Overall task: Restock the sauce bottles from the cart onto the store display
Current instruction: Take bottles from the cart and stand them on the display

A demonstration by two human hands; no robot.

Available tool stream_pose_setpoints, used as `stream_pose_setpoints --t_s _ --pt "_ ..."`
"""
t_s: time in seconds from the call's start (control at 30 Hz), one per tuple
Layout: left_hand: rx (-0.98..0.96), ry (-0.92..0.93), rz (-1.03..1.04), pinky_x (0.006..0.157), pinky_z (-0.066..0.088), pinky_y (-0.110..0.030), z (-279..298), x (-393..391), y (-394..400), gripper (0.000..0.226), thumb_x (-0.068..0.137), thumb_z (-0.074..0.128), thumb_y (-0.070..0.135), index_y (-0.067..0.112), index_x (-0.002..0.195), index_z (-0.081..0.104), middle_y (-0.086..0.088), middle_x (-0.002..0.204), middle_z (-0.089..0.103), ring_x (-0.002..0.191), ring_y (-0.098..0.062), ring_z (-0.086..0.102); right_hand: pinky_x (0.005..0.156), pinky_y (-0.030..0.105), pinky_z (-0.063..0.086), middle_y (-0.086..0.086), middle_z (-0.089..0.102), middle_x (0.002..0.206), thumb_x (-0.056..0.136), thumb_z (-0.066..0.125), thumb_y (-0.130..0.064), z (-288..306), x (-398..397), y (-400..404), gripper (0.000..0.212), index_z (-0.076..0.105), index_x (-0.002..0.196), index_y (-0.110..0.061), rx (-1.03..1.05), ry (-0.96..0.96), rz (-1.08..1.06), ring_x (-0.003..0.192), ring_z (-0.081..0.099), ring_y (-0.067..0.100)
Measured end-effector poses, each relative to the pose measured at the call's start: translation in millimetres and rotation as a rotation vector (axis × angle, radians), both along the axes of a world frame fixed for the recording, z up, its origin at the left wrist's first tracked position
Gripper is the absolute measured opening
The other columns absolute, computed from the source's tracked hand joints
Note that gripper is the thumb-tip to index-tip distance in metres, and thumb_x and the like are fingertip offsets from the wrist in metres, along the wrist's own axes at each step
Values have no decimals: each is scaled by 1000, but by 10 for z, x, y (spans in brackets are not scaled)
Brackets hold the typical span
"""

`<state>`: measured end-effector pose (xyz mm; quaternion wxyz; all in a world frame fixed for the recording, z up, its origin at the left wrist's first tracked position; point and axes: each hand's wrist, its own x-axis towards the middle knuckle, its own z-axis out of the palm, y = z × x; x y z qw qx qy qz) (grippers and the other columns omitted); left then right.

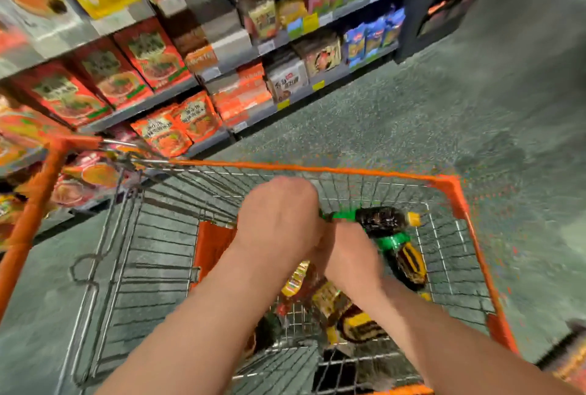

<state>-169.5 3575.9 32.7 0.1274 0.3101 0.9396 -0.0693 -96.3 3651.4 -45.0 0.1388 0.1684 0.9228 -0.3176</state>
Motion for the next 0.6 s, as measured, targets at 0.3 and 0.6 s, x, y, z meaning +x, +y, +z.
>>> stream_pose_setpoints --t_s 0.3,0.6 --pt "160 87 -443 63 36 -34 1052 516 1020 24 83 55 25 2 88 58 -17 93 61 92 -39 63 59 26 29 12 70 103 90 61 -39 936 754 902 29 67 101 -12 161 126 -135 100 62 28" --pt "338 149 -888 70 47 -35 1688 1639 2137 38 84 60 39 4 100 64 -17 102 65 99 -36 64 75 35 41 20 67 102 86 59 -29 1704 2049 1629 25 68 98 -9 446 0 -721 101 59 37"
